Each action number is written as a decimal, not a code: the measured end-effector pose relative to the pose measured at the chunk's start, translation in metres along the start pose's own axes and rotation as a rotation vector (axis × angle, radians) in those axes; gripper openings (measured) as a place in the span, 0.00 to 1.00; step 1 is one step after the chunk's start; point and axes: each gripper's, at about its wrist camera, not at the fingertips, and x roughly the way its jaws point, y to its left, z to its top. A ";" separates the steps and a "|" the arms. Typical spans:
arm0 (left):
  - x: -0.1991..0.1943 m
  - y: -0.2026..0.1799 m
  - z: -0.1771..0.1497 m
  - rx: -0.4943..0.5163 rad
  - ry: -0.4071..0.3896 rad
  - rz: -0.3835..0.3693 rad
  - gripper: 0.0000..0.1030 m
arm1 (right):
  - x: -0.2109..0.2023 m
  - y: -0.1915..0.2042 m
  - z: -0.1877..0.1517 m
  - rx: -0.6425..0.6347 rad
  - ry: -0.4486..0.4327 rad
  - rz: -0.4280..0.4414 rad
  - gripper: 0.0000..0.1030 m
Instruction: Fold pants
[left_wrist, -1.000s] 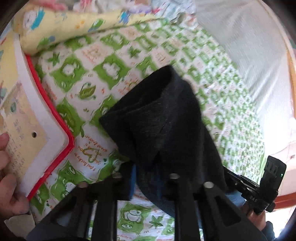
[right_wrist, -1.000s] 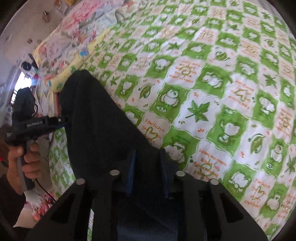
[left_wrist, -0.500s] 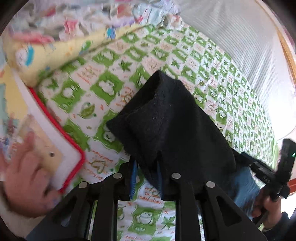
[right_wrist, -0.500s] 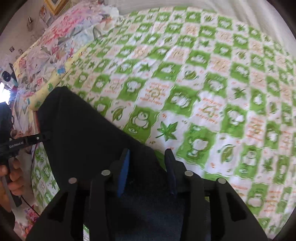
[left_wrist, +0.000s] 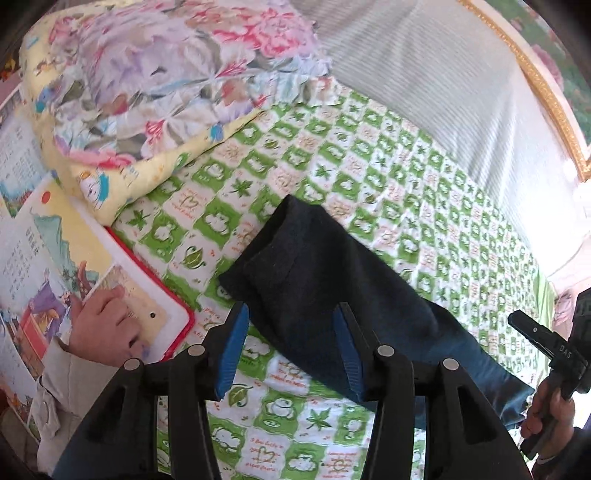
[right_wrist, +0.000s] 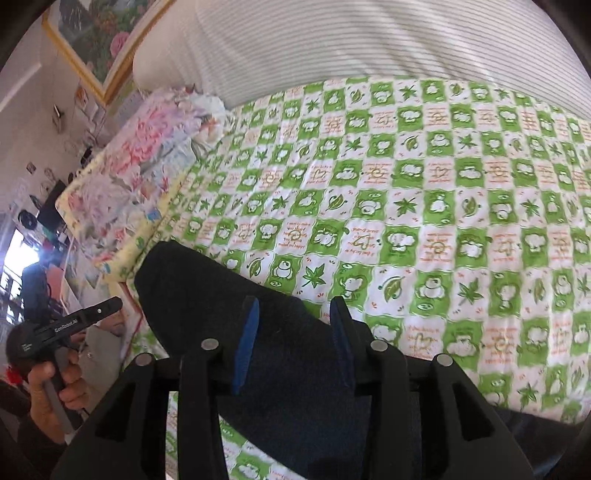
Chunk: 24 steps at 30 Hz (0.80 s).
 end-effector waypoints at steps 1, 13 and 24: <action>0.000 -0.004 0.001 0.012 0.000 -0.003 0.48 | -0.005 -0.002 -0.001 0.010 -0.004 0.004 0.47; 0.008 -0.048 -0.010 0.116 0.033 -0.059 0.50 | -0.052 -0.032 -0.030 0.091 -0.036 -0.033 0.50; 0.017 -0.096 -0.021 0.234 0.072 -0.111 0.51 | -0.099 -0.074 -0.069 0.209 -0.095 -0.104 0.54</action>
